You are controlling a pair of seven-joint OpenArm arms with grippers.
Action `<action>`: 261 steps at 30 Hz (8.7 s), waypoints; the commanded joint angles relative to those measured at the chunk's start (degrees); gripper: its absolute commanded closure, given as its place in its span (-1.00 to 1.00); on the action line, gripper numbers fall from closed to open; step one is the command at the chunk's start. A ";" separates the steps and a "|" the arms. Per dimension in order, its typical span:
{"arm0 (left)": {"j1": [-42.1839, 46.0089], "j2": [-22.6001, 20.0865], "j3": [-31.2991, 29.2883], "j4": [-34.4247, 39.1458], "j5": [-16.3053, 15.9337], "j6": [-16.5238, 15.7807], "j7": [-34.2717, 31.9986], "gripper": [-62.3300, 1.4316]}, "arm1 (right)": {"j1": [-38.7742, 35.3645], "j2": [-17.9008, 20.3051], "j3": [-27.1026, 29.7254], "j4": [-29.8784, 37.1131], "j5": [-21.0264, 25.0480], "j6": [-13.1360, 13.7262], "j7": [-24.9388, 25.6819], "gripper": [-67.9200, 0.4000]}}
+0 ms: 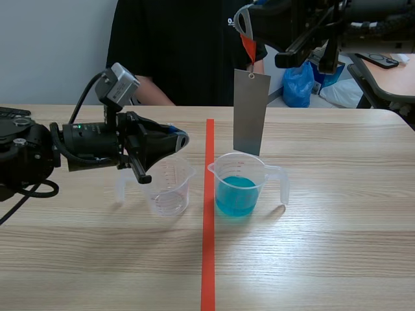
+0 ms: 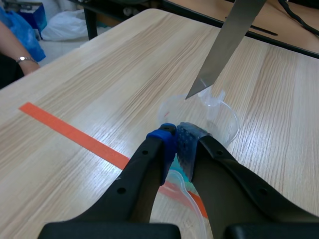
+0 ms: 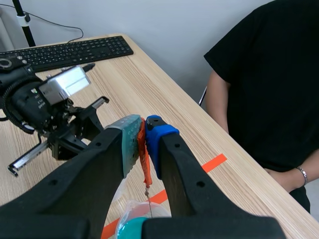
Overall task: Do the redox reaction experiment.
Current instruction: 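Point at the plate with the left hand, then lower the plate into the blue solution, then hold the plate still in the solution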
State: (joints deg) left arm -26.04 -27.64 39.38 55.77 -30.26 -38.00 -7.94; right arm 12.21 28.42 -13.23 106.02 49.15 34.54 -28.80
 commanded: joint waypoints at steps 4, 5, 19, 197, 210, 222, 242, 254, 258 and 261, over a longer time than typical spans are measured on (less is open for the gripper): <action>-1.33 1.62 -0.04 1.88 -1.36 -0.74 -1.20 0.84 | 1.25 0.57 0.02 0.09 0.83 -0.15 0.85 0.95; -1.57 1.95 -0.04 1.88 -1.79 -0.79 -1.18 0.84 | 1.25 0.57 0.02 0.09 0.83 -0.15 0.85 0.95; -2.86 5.75 0.59 1.81 -2.16 -1.79 0.26 0.84 | 1.25 0.57 0.02 0.09 0.81 -0.17 0.85 0.95; 75.67 8.85 -59.60 -2.51 60.78 25.40 -43.67 0.83 | 1.29 -6.27 -4.48 -22.80 -4.76 4.55 7.80 0.95; 75.54 8.85 -59.60 -2.54 60.78 25.40 -43.65 0.83 | 1.29 -6.86 -4.48 -23.10 -5.92 4.55 7.98 0.95; 75.52 8.85 -59.60 -2.54 60.78 25.40 -43.65 0.83 | 1.29 -6.86 -4.48 -23.10 -6.54 4.55 7.98 0.95; 75.38 8.85 -59.60 -2.54 60.78 25.40 -43.65 0.83 | 1.29 -6.86 -4.48 -23.10 -6.51 4.55 7.98 0.95; 75.38 8.85 -59.60 -2.54 60.78 25.40 -43.65 0.83 | 1.27 -6.80 -4.42 -22.10 -6.51 4.55 7.06 0.95; 75.38 8.85 -59.60 -2.54 60.78 25.40 -43.65 0.83 | 1.27 -6.14 -4.35 -20.09 -6.23 4.52 6.36 0.95; 75.38 8.72 -59.60 -2.54 60.78 25.40 -43.65 0.83 | 1.27 -5.55 -4.02 -18.01 -5.14 4.52 5.35 0.95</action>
State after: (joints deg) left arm 48.88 -18.41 -20.12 52.49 31.05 -12.60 -51.00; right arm 12.19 21.98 -17.74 86.08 43.03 38.83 -24.32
